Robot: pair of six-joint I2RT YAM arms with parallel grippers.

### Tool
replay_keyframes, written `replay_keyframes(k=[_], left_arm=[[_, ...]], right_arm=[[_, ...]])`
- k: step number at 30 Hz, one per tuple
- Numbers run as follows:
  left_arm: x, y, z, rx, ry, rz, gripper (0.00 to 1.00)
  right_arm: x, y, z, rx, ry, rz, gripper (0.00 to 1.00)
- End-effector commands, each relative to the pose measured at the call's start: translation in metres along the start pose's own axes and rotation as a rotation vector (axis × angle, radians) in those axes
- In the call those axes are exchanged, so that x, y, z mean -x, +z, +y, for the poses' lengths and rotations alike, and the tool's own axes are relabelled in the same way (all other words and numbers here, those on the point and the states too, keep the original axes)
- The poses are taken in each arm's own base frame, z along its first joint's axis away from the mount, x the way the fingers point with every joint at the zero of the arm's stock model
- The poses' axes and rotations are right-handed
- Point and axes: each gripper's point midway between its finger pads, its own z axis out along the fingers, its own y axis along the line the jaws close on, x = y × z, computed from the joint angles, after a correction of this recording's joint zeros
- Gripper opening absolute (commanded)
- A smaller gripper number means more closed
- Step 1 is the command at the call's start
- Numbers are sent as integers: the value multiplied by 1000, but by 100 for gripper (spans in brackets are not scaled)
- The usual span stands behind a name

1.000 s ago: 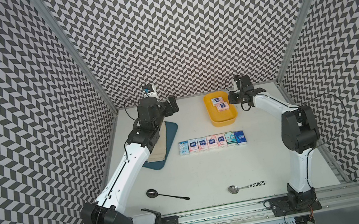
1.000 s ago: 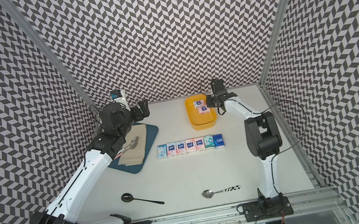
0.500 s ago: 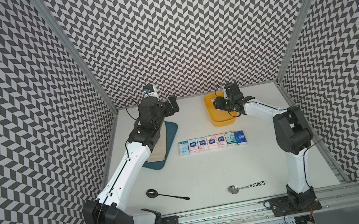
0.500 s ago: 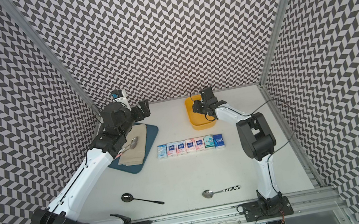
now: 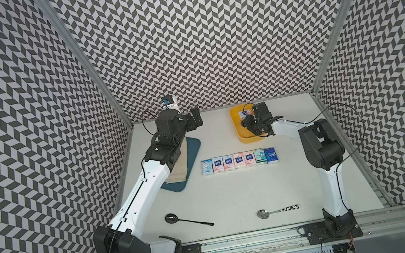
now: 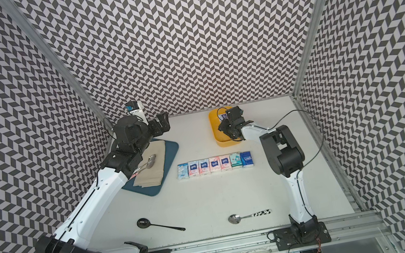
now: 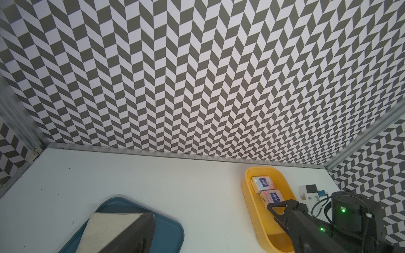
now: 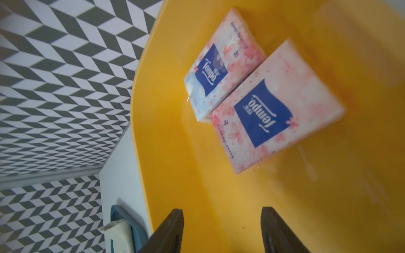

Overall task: Take the pocket tissues out of the storage box
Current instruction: Adjust the storage box at the center of the board.

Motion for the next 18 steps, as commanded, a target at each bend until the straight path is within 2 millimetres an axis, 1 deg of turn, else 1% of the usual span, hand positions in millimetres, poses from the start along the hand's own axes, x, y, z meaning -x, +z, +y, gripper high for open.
replay_keyframes(k=[1, 2, 8, 12, 14, 18], left_arm=[[20, -9, -6, -28, -2, -49, 99], [22, -10, -7, -30, 0, -53, 99], [27, -19, -6, -26, 14, -63, 99], [31, -23, -5, -27, 19, -71, 99], [32, -24, -6, -30, 25, -72, 99], [34, -25, -5, -25, 33, -74, 99]], right_arm=[[10, 10, 2, 4, 91, -61, 62], [11, 12, -2, -7, 125, -68, 62], [16, 15, -10, -37, 238, -122, 61], [18, 15, -6, -23, 290, -148, 60], [18, 19, -3, -19, 306, -146, 59], [17, 23, -8, -47, 334, -152, 56]])
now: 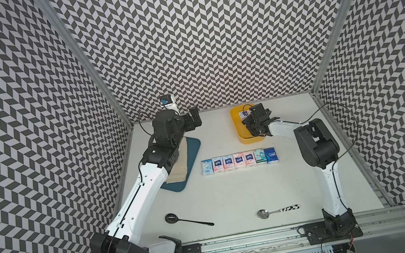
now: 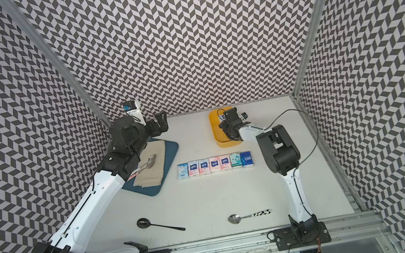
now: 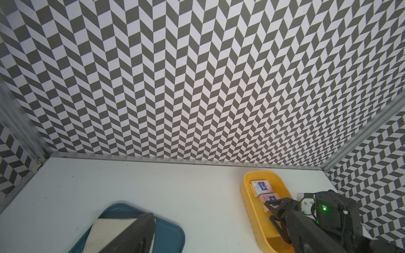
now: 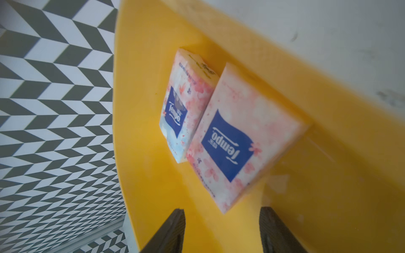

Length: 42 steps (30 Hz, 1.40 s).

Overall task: Take the pocket tissues out of the storage box
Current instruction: Adjust the storage box at the center of the board.

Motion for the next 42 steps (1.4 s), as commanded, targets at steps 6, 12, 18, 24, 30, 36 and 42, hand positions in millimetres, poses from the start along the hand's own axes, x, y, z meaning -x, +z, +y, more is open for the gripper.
replay_keyframes(k=[6, 12, 18, 24, 30, 36, 42], left_arm=[[26, -14, 3, 1, 18, -52, 99], [30, -16, 6, 6, 19, -60, 99], [30, -16, 7, 8, 17, -59, 99], [29, -15, 8, 10, 14, -57, 99], [30, -14, 8, 11, 12, -60, 99], [29, -12, 7, 3, 1, -59, 99], [28, -11, 6, -3, -5, -57, 99]], right_arm=[[0, 16, -5, -13, 50, -31, 45], [1, 20, -4, -1, 40, -37, 34], [1, 23, -3, 13, 23, -31, 18], [3, 18, 12, 53, -34, -33, 8], [12, -5, 46, 119, -132, -63, 3], [18, -38, 78, 202, -237, -80, 1], [18, -63, 86, 246, -321, -77, 1]])
